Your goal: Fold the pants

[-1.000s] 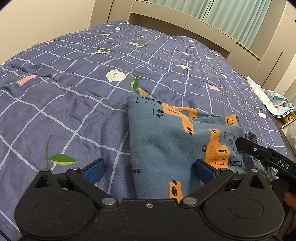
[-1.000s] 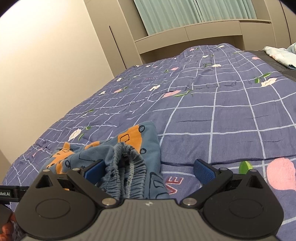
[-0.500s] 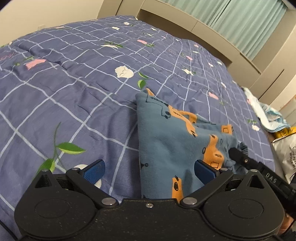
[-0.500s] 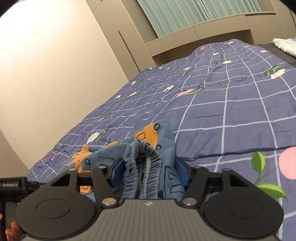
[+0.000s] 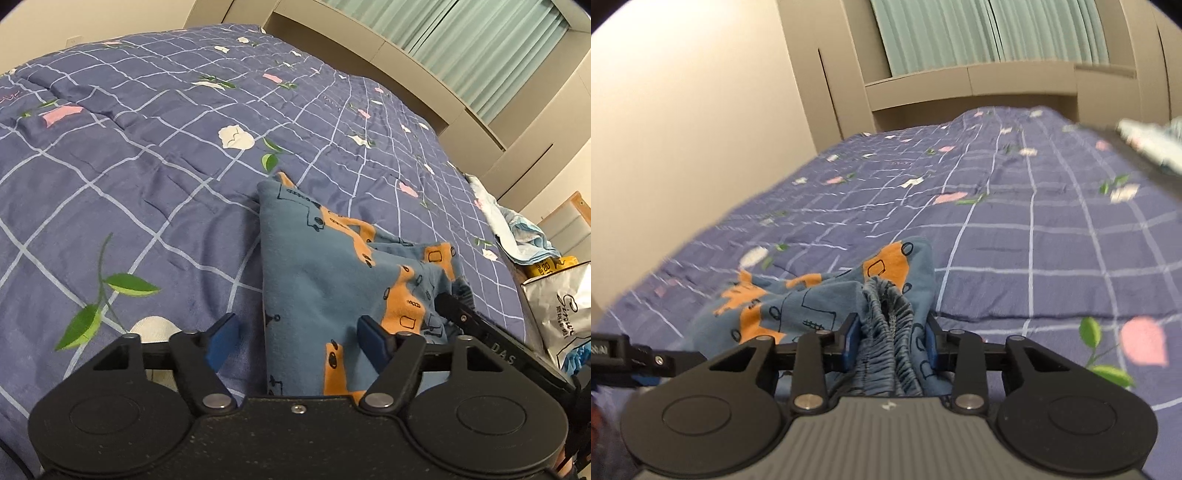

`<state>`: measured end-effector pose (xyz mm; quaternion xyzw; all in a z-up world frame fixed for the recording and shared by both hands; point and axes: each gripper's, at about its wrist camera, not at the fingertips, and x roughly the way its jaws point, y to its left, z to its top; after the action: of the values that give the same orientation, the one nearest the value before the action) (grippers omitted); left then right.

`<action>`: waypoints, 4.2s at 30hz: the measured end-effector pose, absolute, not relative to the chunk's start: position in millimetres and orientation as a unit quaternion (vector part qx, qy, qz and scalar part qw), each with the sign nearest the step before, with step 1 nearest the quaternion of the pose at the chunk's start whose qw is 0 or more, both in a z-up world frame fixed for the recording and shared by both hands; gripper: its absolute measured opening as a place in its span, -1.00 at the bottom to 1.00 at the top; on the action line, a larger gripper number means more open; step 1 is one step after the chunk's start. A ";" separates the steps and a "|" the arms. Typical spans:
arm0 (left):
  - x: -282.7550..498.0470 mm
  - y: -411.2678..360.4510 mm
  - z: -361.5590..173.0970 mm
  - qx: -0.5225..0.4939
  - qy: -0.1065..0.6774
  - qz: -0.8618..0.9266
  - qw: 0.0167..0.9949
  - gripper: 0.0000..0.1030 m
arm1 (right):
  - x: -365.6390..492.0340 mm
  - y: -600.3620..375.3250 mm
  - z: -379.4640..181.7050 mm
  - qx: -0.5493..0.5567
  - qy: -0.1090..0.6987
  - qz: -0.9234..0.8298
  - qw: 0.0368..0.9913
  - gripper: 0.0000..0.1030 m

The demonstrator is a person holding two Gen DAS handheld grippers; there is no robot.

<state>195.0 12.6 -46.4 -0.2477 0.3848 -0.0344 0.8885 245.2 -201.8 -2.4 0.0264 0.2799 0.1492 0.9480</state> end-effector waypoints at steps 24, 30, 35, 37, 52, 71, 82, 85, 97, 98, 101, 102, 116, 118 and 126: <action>190.7 9.3 -45.4 -0.248 0.397 -0.033 0.883 0.03 | 230.3 -182.9 18.0 -0.019 0.273 0.121 0.954 -0.56; 187.3 10.1 -41.1 -0.243 0.388 -0.034 0.888 -0.52 | 222.9 -179.6 25.8 -0.027 0.269 0.120 0.955 -0.61; 185.1 11.2 -38.6 -0.245 0.385 -0.036 0.889 -0.61 | 215.9 -177.9 32.9 -0.029 0.265 0.120 0.956 -0.61; 184.5 11.6 -39.6 -0.247 0.384 -0.037 0.889 -0.60 | 213.8 -178.2 34.4 -0.029 0.264 0.119 0.957 -0.61; 192.7 14.3 -47.4 -0.253 0.392 -0.046 0.883 -0.51 | 217.4 -182.5 29.5 -0.019 0.268 0.121 0.956 -0.61; 261.1 -18.3 8.0 -0.131 0.341 -0.114 0.924 -0.72 | 213.7 -225.8 37.7 0.082 0.230 0.090 0.966 -0.61; 330.1 -65.6 9.3 -0.092 0.339 -0.162 0.922 -0.71 | 252.1 -260.1 41.6 0.132 0.218 0.022 0.967 -0.61; 336.9 -76.3 -2.2 -0.094 0.350 -0.170 0.916 -0.71 | 258.1 -269.3 39.0 0.129 0.227 0.007 0.965 -0.61; 342.0 -84.4 -17.9 -0.087 0.362 -0.164 0.913 -0.71 | 261.3 -285.0 16.1 0.147 0.247 -0.004 0.958 -0.61; 342.4 -84.7 -17.6 -0.087 0.363 -0.163 0.913 -0.71 | 261.0 -285.4 15.4 0.148 0.247 -0.004 0.958 -0.61; 342.5 -84.8 -17.6 -0.086 0.363 -0.163 0.913 -0.71 | 261.6 -285.9 14.0 0.150 0.249 -0.005 0.957 -0.61; 342.5 -84.7 -17.6 -0.086 0.363 -0.163 0.913 -0.71 | 262.1 -286.0 13.7 0.150 0.250 -0.005 0.957 -0.61; 345.3 -86.4 -18.8 -0.083 0.372 -0.156 0.911 -0.59 | 265.3 -288.3 11.3 0.154 0.257 -0.016 0.954 -0.38; 345.6 -87.5 -18.1 -0.086 0.377 -0.155 0.909 -0.47 | 264.3 -289.9 11.2 0.155 0.257 -0.019 0.954 -0.30; 337.5 -90.9 -7.5 -0.082 0.372 -0.151 0.912 0.19 | 257.6 -291.8 17.2 0.150 0.247 -0.027 0.957 0.30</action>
<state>337.5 -90.9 -7.5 -0.0819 0.3723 -0.1509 0.9121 257.6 -291.8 17.2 0.1495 0.2468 -0.0275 0.9571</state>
